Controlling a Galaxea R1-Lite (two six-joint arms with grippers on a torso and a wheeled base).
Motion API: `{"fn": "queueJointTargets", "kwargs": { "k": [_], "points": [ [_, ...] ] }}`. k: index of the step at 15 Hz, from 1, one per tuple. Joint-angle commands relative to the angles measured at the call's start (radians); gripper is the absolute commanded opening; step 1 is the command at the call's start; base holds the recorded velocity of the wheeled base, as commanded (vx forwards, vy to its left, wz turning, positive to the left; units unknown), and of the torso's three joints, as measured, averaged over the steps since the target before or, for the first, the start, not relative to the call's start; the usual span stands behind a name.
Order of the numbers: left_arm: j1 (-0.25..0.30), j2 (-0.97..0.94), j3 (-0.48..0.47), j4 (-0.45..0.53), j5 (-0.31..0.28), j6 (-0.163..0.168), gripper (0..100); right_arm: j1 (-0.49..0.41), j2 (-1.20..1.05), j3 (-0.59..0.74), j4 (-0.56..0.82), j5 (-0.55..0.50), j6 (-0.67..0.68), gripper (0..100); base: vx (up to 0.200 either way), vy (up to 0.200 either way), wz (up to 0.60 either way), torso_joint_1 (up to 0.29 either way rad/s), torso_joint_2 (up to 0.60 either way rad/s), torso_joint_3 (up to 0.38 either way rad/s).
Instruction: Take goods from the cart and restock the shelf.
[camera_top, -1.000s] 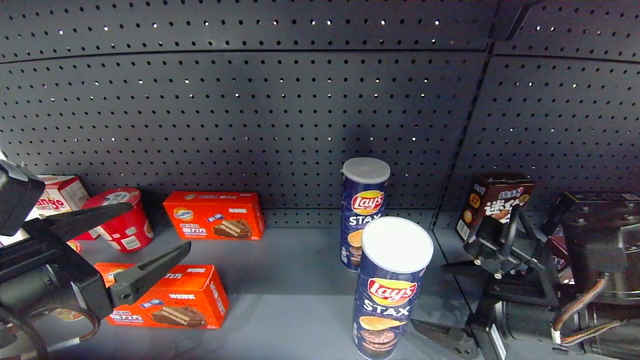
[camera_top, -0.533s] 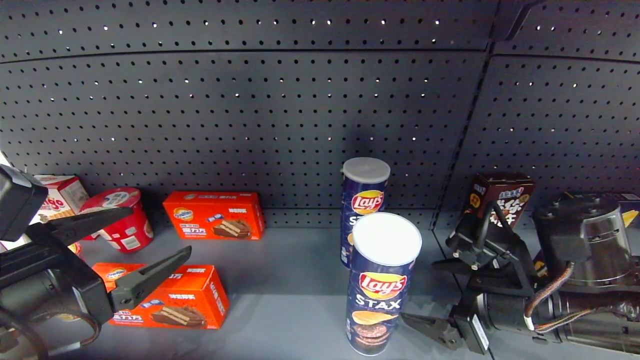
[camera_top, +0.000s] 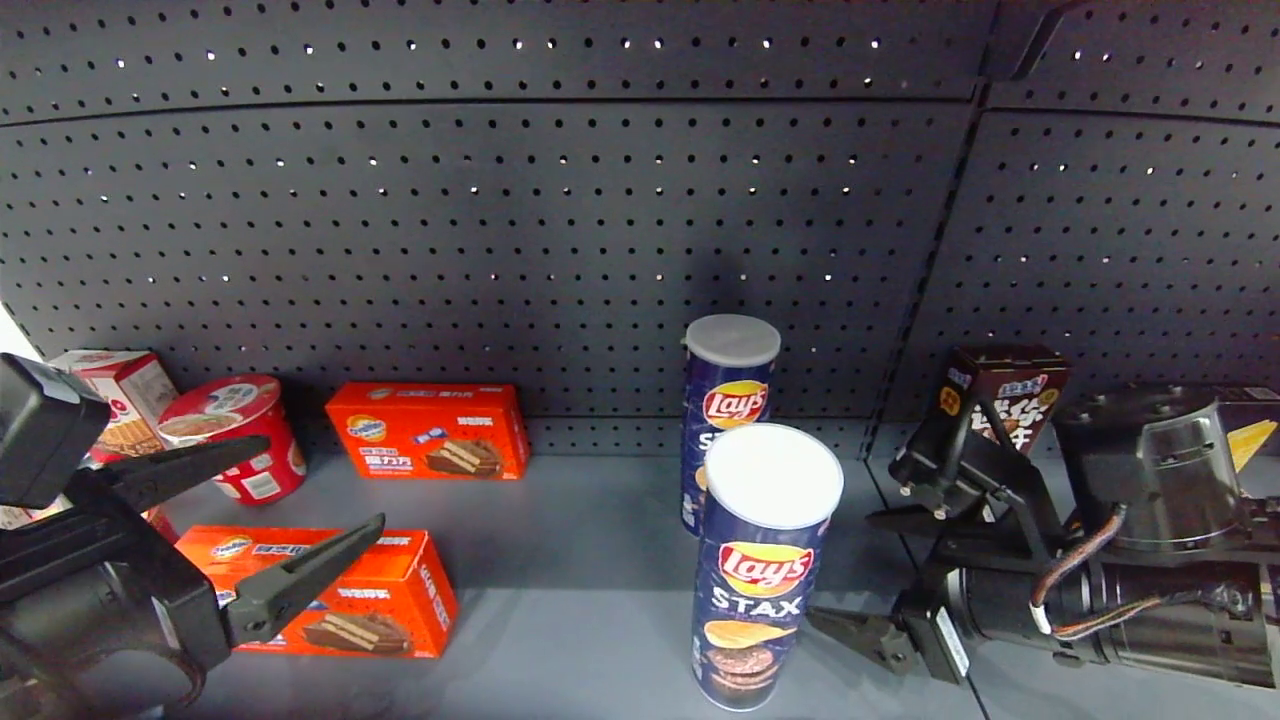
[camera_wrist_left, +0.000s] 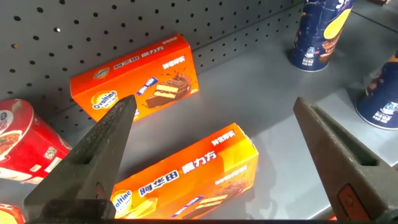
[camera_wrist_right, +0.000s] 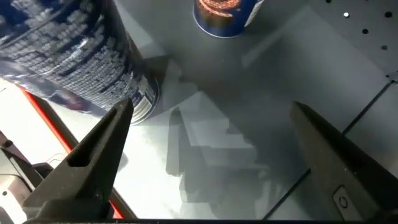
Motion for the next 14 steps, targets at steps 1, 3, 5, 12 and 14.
{"fn": "queueJointTargets", "kwargs": {
  "k": [1, 3, 5, 12, 14],
  "points": [
    [0.0, -0.006, 0.002, 0.0, 0.001, -0.001, 100, 0.001, 0.012, -0.008, 0.0, 0.001, -0.001, 100, 0.0, 0.0, 0.0, 0.0, 0.0, 0.0],
    [0.0, -0.006, 0.002, 0.0, -0.001, -0.001, 100, 0.006, 0.03, -0.031, 0.0, 0.001, -0.002, 100, 0.0, 0.0, 0.0, 0.0, 0.0, 0.0],
    [0.0, -0.006, 0.002, 0.0, -0.001, -0.001, 100, 0.007, 0.04, -0.037, 0.0, 0.001, -0.002, 100, 0.0, 0.0, 0.0, 0.0, 0.0, 0.0],
    [0.0, -0.006, 0.002, 0.0, -0.001, -0.003, 100, 0.007, 0.058, -0.054, 0.0, 0.002, -0.002, 100, 0.0, 0.0, 0.0, 0.0, 0.0, 0.0],
    [0.0, -0.006, 0.002, 0.0, -0.001, -0.003, 100, 0.007, 0.064, -0.063, 0.0, 0.002, -0.002, 100, 0.0, 0.0, 0.0, 0.0, 0.0, 0.0]
  ]
}}
